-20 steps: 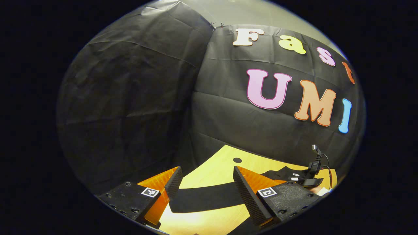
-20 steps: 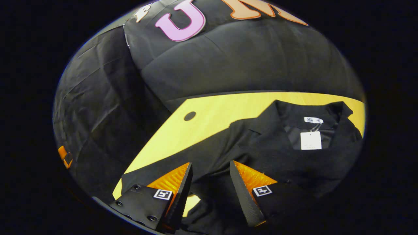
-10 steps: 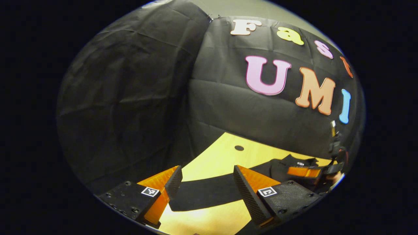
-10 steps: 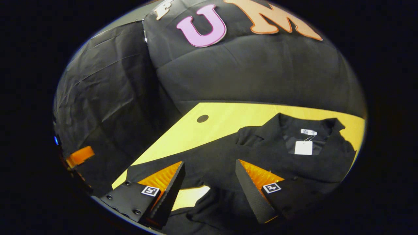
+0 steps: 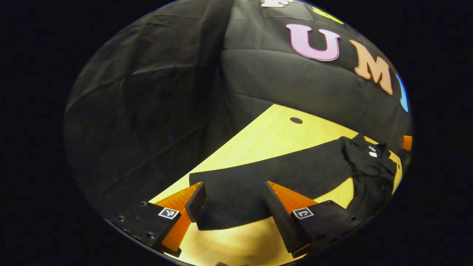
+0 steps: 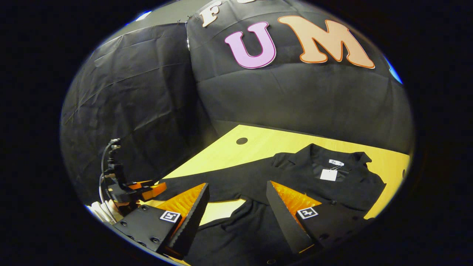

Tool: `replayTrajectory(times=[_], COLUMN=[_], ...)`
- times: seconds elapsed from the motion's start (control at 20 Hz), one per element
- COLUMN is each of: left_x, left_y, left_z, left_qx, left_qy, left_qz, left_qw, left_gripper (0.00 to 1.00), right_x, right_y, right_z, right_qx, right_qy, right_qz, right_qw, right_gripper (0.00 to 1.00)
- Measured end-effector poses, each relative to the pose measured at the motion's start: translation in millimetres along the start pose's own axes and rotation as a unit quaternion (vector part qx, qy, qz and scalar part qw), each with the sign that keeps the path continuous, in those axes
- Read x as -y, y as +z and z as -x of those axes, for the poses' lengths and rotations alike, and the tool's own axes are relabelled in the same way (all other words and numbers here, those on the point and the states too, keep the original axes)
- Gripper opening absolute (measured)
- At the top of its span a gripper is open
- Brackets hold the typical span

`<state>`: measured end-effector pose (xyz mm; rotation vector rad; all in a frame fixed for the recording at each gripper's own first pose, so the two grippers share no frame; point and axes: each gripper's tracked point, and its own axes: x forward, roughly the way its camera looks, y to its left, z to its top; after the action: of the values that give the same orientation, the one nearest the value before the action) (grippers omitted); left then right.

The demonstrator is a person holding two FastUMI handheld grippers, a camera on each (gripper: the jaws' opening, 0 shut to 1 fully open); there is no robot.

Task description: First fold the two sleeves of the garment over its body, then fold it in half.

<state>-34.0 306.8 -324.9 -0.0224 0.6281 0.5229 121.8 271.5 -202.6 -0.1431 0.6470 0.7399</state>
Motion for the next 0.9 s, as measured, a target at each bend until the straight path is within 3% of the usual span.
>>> replayTrajectory(times=[0.05,0.1,0.2,0.4,0.55,0.65,0.7,0.9], left_x=[0,3,1,0,2,8,11,21], left_y=[-9,-16,-22,-14,-8,3,2,3], left_z=[-4,-8,-10,-7,-5,-1,-1,-5], left_qx=[-0.013,-0.025,-0.039,-0.038,-0.035,-0.031,-0.029,-0.024], left_qy=[0.002,0.0,0.008,0.021,0.018,0.017,0.017,0.011], left_qz=[0.006,0.015,0.024,-0.004,0.001,0.003,0.003,0.0], left_qw=[1.0,1.0,0.999,0.999,0.999,0.999,0.999,1.0], left_gripper=[0.94,0.95,0.96,0.98,0.9,0.75,0.71,0.49], right_x=[0,1,5,20,34,40,44,66], right_y=[3,8,18,29,27,23,20,13], right_z=[5,8,18,41,53,59,64,84], right_qx=[0.005,0.013,0.031,0.048,0.05,0.053,0.052,0.051], right_qy=[-0.002,-0.006,-0.013,-0.041,-0.063,-0.066,-0.069,-0.098], right_qz=[-0.002,-0.004,-0.006,-0.002,-0.01,-0.026,-0.031,-0.039], right_qw=[1.0,1.0,0.999,0.998,0.997,0.996,0.996,0.993], right_gripper=[0.94,0.98,0.98,0.98,0.98,0.94,0.98,0.98])
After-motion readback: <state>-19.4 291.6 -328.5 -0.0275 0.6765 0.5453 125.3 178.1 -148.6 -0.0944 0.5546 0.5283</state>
